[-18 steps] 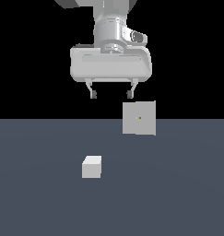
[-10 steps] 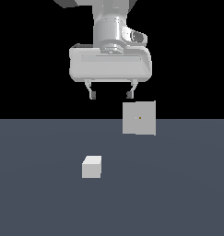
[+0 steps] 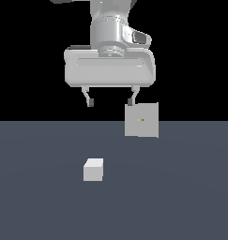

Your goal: Plug the charger into the wall socket.

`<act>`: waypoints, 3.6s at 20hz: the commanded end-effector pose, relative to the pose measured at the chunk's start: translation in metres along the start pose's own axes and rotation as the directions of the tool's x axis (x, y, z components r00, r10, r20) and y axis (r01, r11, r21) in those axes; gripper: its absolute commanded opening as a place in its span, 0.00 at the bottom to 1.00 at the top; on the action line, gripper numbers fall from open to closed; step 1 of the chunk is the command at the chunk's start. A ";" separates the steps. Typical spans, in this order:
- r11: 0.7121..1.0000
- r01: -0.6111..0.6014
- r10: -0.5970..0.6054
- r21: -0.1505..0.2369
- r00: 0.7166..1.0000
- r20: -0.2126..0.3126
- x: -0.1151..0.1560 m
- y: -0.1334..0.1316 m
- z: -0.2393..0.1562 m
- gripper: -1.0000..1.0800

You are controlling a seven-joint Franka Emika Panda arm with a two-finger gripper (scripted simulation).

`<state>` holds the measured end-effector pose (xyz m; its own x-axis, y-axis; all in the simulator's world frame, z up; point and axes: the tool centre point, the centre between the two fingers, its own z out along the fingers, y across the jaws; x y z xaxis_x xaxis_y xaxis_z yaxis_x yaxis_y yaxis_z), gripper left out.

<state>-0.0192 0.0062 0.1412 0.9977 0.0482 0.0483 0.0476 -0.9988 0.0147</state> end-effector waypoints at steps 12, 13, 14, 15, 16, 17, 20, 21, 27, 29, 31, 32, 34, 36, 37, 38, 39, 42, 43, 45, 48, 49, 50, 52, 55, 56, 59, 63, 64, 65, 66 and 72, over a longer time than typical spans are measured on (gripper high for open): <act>1.000 -0.008 0.009 0.009 0.993 -0.120 -0.043 -0.018 0.041 0.96; 1.000 -0.008 0.009 0.010 0.992 -0.128 -0.046 -0.020 0.044 0.96; 1.000 -0.009 0.010 0.010 0.991 -0.137 -0.048 -0.021 0.047 0.96; 1.000 -0.009 0.010 0.011 0.989 -0.144 -0.051 -0.022 0.050 0.96; 1.000 -0.009 0.011 0.012 0.988 -0.152 -0.053 -0.024 0.053 0.96; 1.000 -0.010 0.012 0.012 0.987 -0.158 -0.055 -0.025 0.055 0.96; 1.000 -0.011 0.013 0.013 0.984 -0.176 -0.060 -0.028 0.062 0.96; 1.000 -0.011 0.013 0.014 0.983 -0.181 -0.061 -0.028 0.065 0.96; 1.000 -0.012 0.015 0.015 0.979 -0.202 -0.067 -0.032 0.073 0.96; 1.000 -0.012 0.015 0.015 0.979 -0.205 -0.068 -0.032 0.075 0.96; 1.000 -0.012 0.015 0.015 0.978 -0.207 -0.068 -0.033 0.076 0.96; 1.000 -0.012 0.015 0.015 0.978 -0.207 -0.068 -0.033 0.076 0.96; 1.000 -0.013 0.015 0.014 0.978 -0.206 -0.067 -0.032 0.076 0.96; 1.000 -0.013 0.015 0.014 0.979 -0.205 -0.067 -0.032 0.075 0.96; 1.000 -0.013 0.015 0.014 0.979 -0.205 -0.067 -0.032 0.076 0.96; 1.000 -0.013 0.015 0.014 0.979 -0.205 -0.067 -0.032 0.076 0.96; 1.000 -0.013 0.015 0.014 0.979 -0.205 -0.068 -0.032 0.077 0.96; 1.000 -0.013 0.015 0.014 0.979 -0.205 -0.068 -0.032 0.082 0.96; 1.000 -0.013 0.015 0.014 0.979 -0.205 -0.068 -0.032 0.085 0.96; 1.000 -0.013 0.015 0.014 0.979 -0.205 -0.069 -0.032 0.092 0.96; 1.000 -0.012 0.015 0.014 0.979 -0.205 -0.070 -0.033 0.106 0.96; 1.000 -0.012 0.015 0.014 0.979 -0.205 -0.070 -0.033 0.110 0.96; 1.000 -0.012 0.015 0.014 0.979 -0.205 -0.070 -0.033 0.114 0.96; 1.000 -0.012 0.015 0.014 0.979 -0.205 -0.070 -0.033 0.120 0.96; 1.000 -0.012 0.015 0.014 0.979 -0.205 -0.070 -0.033 0.125 0.96; 1.000 -0.012 0.015 0.014 0.979 -0.205 -0.070 -0.033 0.125 0.96; 1.000 -0.012 0.015 0.014 0.979 -0.205 -0.070 -0.033 0.126 0.00; 1.000 -0.012 0.015 0.014 0.979 -0.205 -0.070 -0.033 0.126 0.00; 1.000 -0.012 0.015 0.014 0.979 -0.205 -0.070 -0.033 0.126 0.00; 1.000 -0.012 0.015 0.014 0.979 -0.205 -0.070 -0.033 0.126 0.00; 1.000 -0.012 0.015 0.014 0.979 -0.205 -0.070 -0.033 0.126 0.00; 1.000 -0.025 0.027 0.014 0.978 -0.205 -0.067 -0.031 0.123 0.00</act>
<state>-0.0835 0.0331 0.0132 0.9675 0.0281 0.2512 0.0290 -0.9996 -0.0001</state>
